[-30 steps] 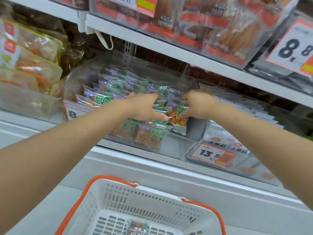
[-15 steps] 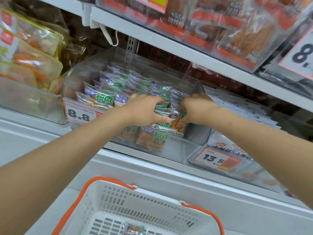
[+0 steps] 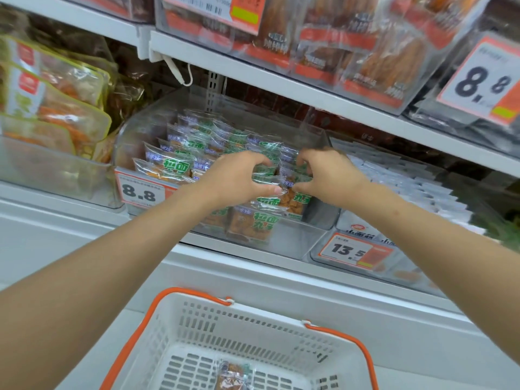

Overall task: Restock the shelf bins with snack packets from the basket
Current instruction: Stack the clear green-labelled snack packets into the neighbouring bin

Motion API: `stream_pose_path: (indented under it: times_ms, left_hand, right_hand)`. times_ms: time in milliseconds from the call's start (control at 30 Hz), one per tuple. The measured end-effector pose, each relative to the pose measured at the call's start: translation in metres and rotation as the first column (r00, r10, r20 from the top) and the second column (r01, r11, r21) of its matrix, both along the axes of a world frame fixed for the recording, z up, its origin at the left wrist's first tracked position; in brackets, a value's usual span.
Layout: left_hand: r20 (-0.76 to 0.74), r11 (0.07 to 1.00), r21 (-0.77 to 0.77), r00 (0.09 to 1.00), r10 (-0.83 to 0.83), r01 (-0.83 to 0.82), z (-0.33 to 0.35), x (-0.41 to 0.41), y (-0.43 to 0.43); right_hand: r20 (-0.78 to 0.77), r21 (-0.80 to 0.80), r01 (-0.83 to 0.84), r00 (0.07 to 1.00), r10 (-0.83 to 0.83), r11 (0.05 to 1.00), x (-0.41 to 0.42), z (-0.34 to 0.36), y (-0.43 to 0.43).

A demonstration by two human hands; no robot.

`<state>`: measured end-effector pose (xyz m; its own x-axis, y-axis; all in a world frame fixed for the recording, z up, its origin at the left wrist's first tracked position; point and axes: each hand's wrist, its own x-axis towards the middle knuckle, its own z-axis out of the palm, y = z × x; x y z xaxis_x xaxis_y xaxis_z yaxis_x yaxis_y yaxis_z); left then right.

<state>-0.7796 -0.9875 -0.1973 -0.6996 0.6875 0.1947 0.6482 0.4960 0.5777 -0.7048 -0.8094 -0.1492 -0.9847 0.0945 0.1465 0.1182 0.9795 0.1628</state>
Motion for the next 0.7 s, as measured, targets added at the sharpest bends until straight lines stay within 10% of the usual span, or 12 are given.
stream_pose_path:
  times_ms: [167,367,700]
  left_hand:
    - [-0.285,0.971,0.232,0.95,0.124,-0.057,0.007,0.037,-0.006]
    - [-0.099,0.972,0.204,0.985,0.138,-0.116,-0.021,0.095,-0.022]
    - [0.323,0.822,-0.538,0.946,-0.007,0.19,-0.167,0.142,-0.038]
  right_hand:
    - [-0.307,-0.145,-0.168,0.944,0.117,0.975,0.052,-0.009,-0.028]
    - [-0.374,-0.333,-0.213,0.924,0.078,0.918,0.11,-0.051,-0.053]
    - [0.317,-0.607,0.262,0.946,-0.074,0.75,0.194,-0.205,-0.071]
